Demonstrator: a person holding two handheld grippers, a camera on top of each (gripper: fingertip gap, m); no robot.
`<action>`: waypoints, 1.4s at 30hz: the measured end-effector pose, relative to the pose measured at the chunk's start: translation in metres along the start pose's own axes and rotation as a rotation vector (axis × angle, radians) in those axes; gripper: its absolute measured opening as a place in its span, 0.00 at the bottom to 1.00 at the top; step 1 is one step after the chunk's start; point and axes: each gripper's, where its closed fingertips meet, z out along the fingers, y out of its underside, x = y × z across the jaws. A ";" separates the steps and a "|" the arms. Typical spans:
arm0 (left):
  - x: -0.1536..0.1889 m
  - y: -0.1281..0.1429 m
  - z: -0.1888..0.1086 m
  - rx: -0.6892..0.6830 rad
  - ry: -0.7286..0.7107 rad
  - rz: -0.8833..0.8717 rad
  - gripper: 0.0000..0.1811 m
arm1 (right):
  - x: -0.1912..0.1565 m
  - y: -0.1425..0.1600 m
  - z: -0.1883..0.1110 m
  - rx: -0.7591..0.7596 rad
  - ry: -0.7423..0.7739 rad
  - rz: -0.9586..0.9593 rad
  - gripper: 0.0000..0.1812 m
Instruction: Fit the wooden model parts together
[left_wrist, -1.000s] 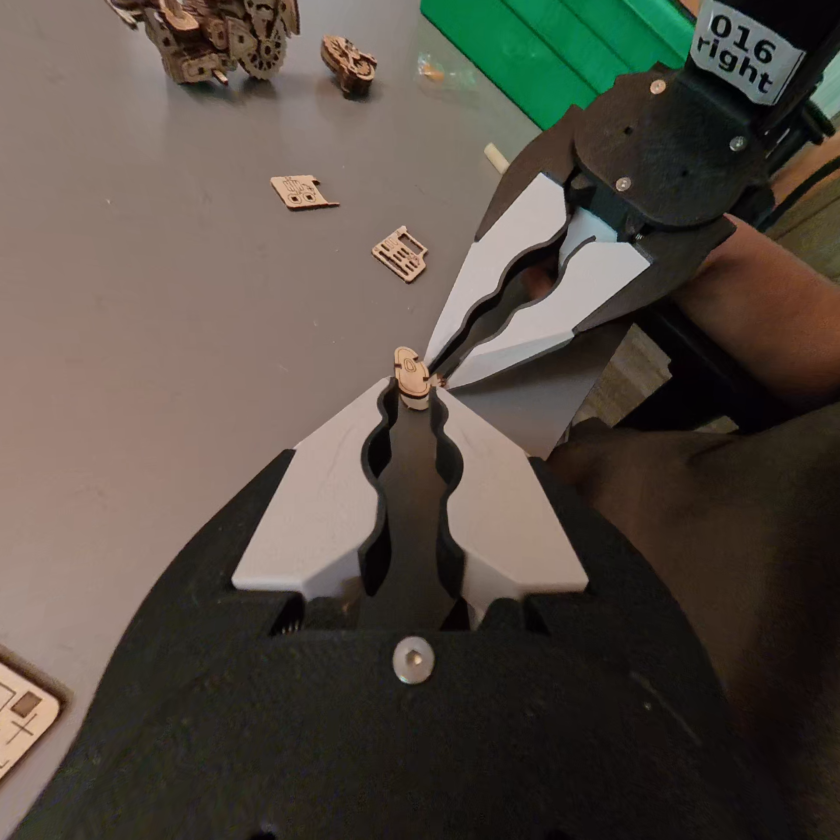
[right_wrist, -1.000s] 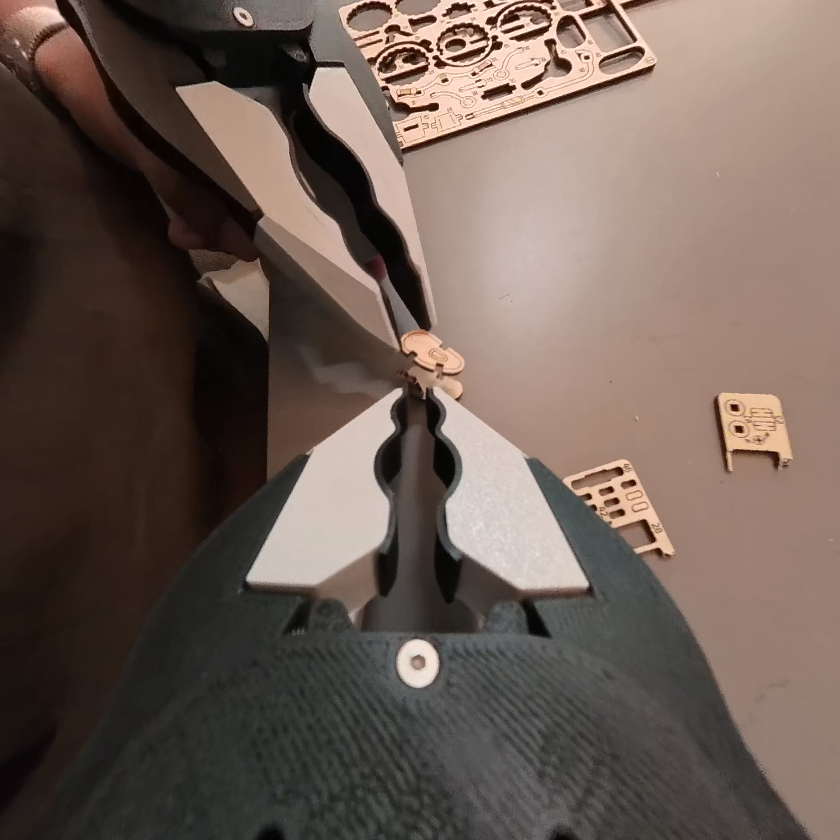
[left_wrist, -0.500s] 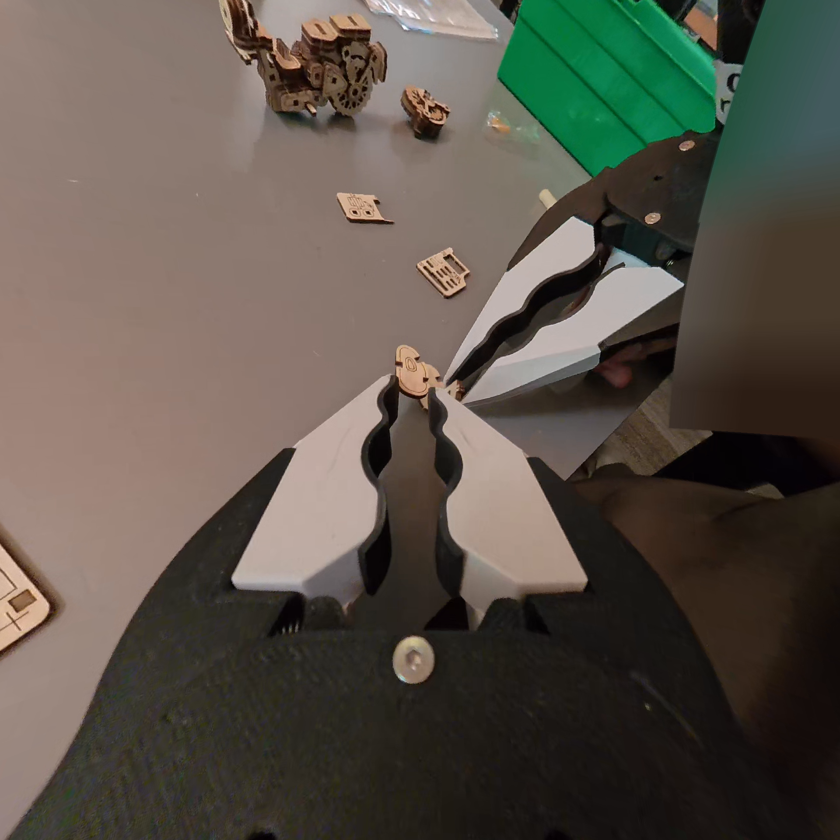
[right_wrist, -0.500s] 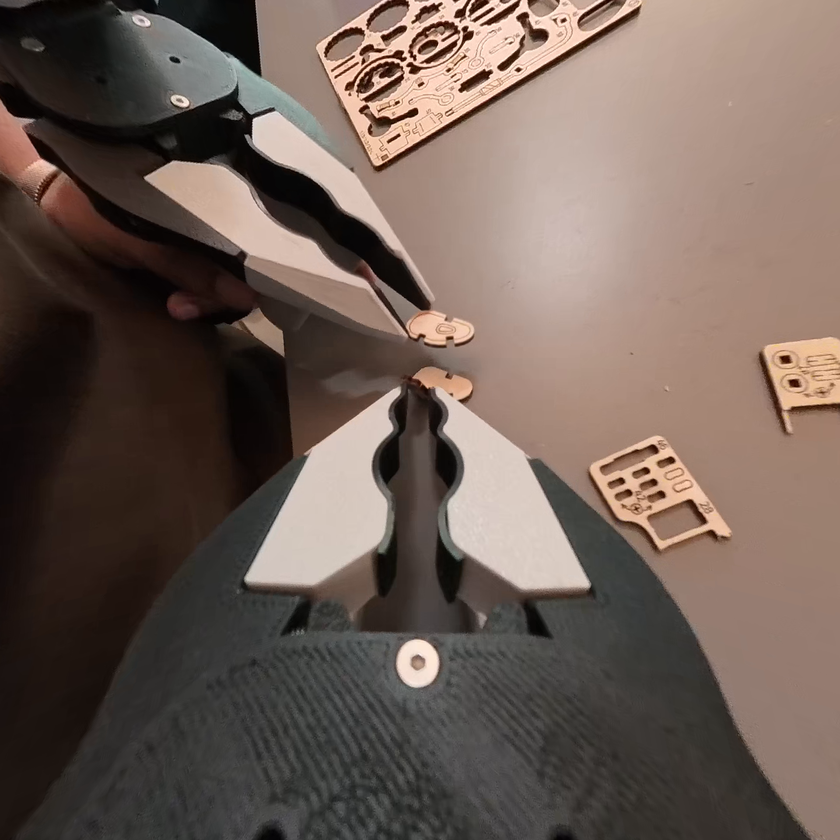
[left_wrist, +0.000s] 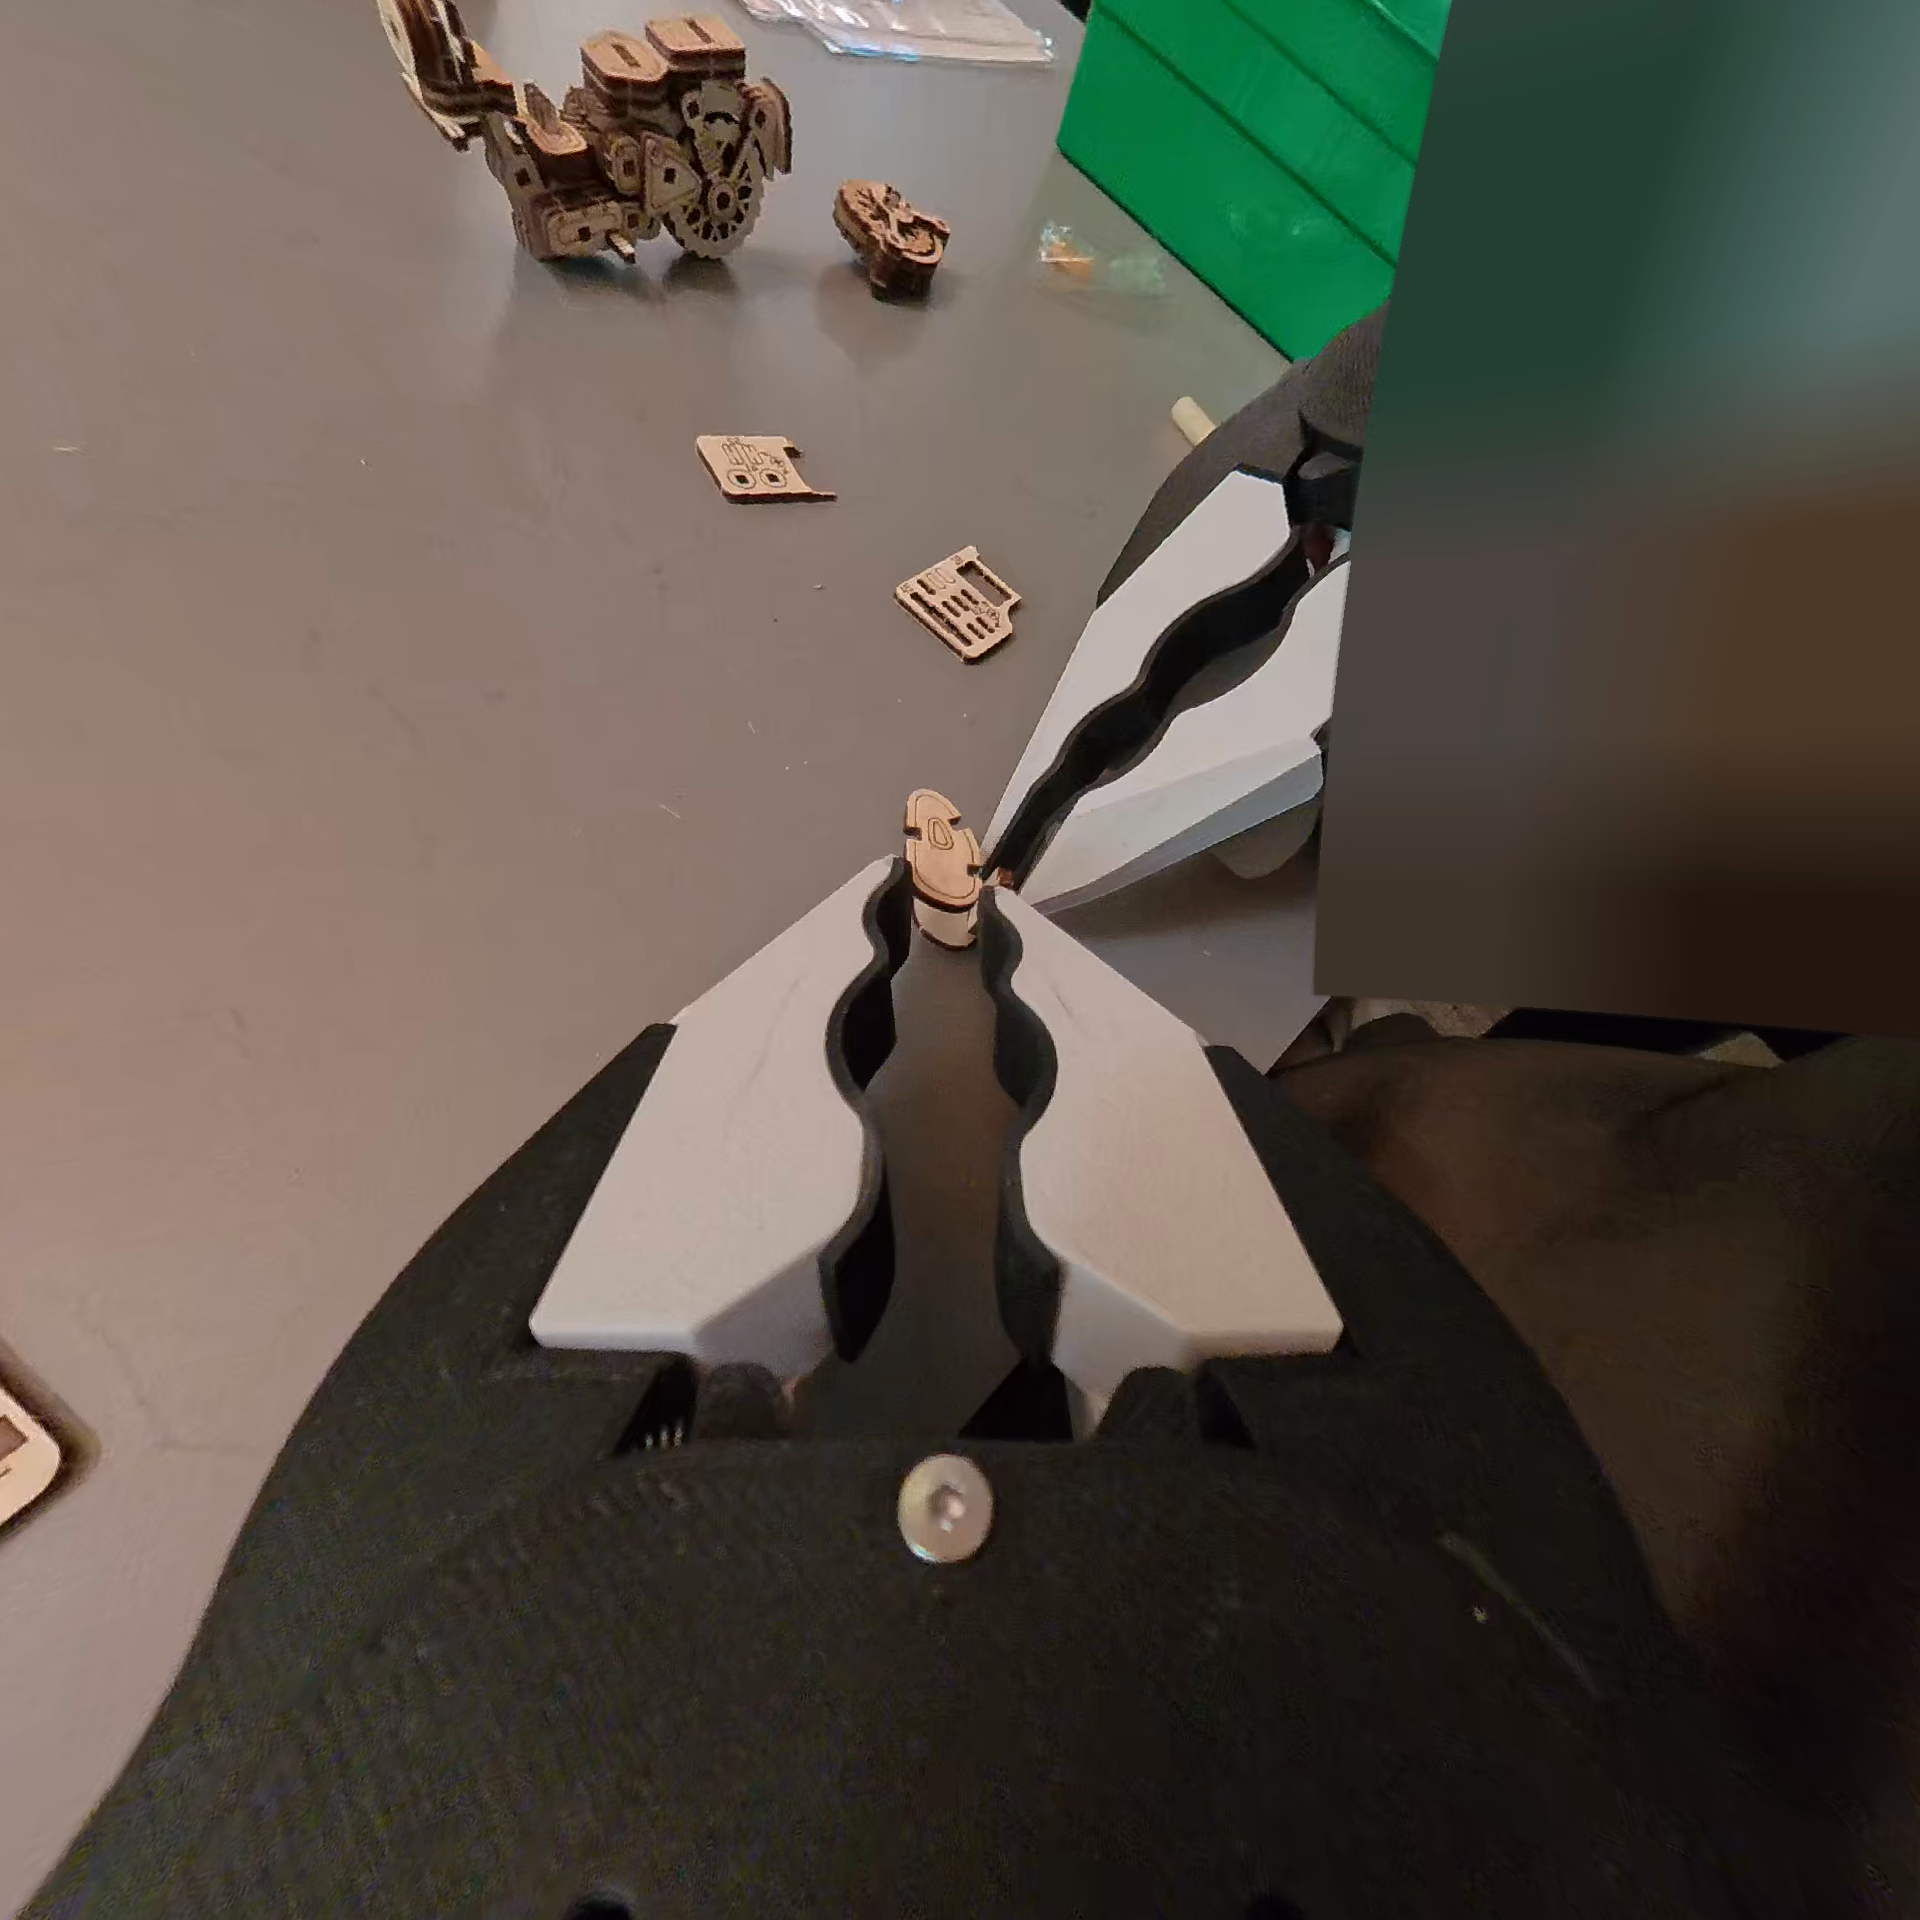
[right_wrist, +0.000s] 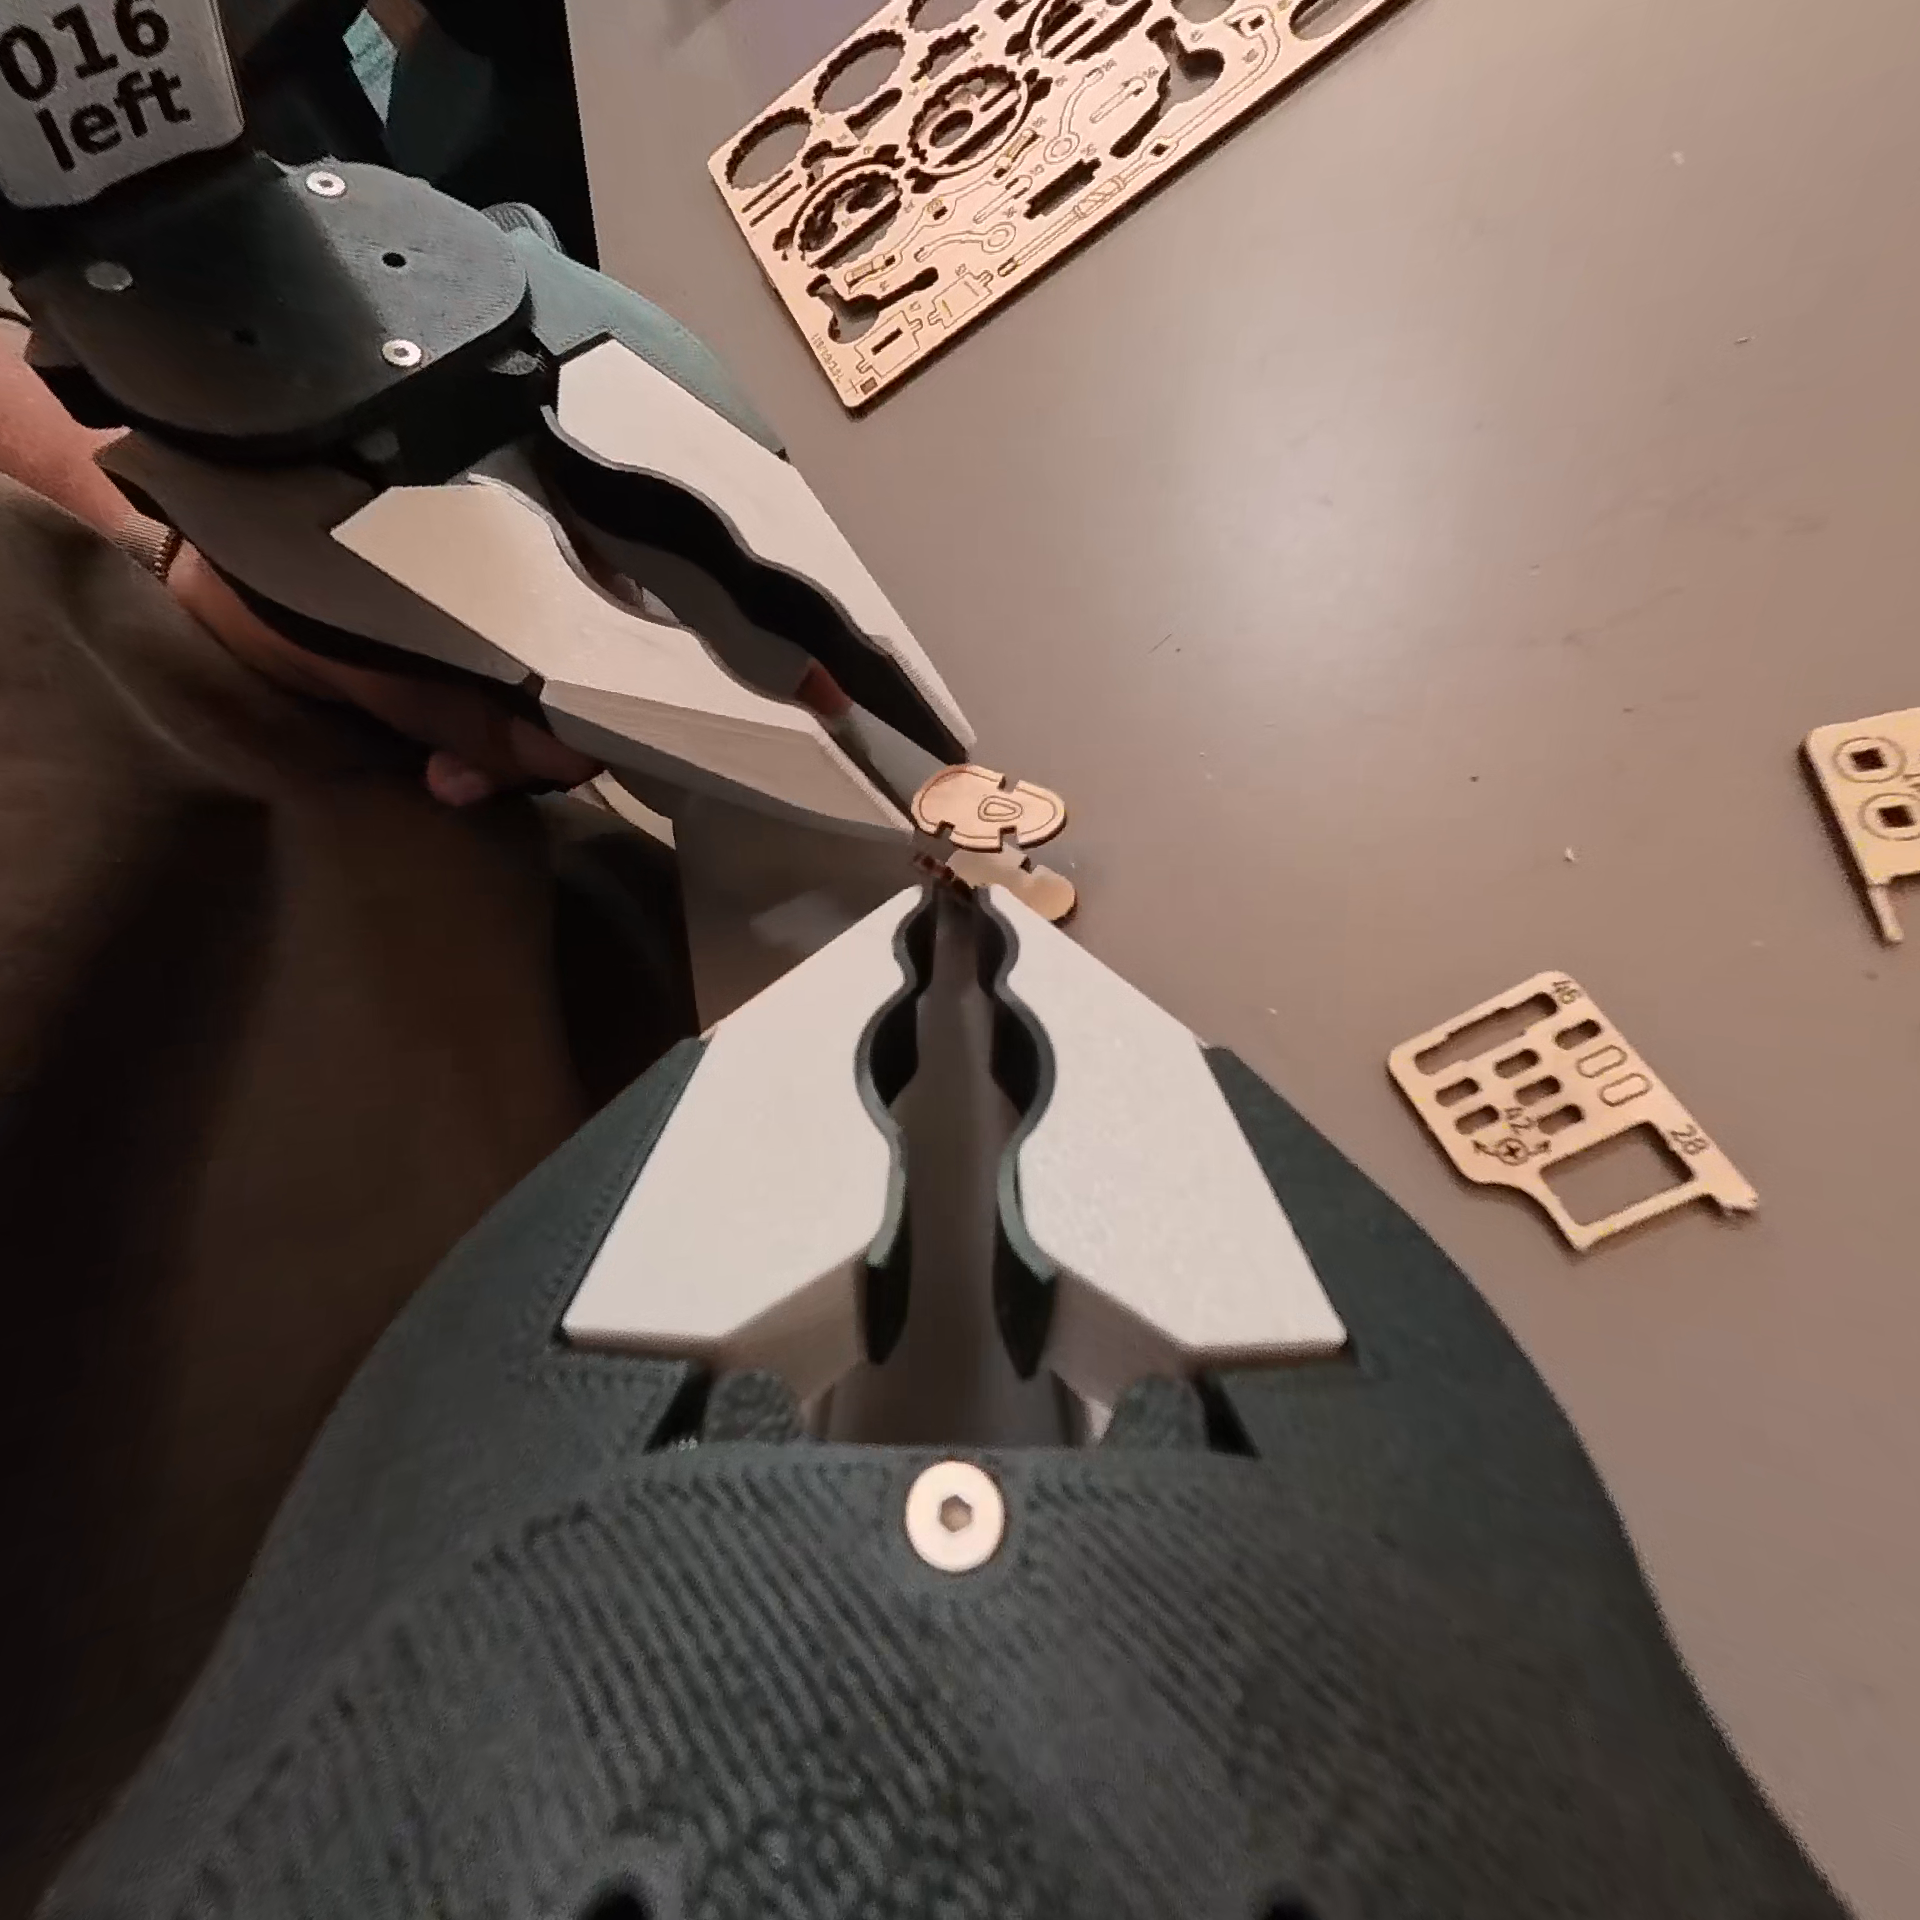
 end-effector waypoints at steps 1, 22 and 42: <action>0.000 0.000 0.000 0.002 0.001 0.006 0.06 | 0.000 0.000 0.000 -0.002 0.000 -0.001 0.03; 0.003 0.002 -0.001 0.029 -0.001 0.039 0.05 | 0.000 0.001 0.001 -0.003 -0.011 0.045 0.03; 0.005 0.002 -0.001 0.049 0.013 0.028 0.05 | 0.001 0.001 0.000 0.004 -0.006 0.055 0.05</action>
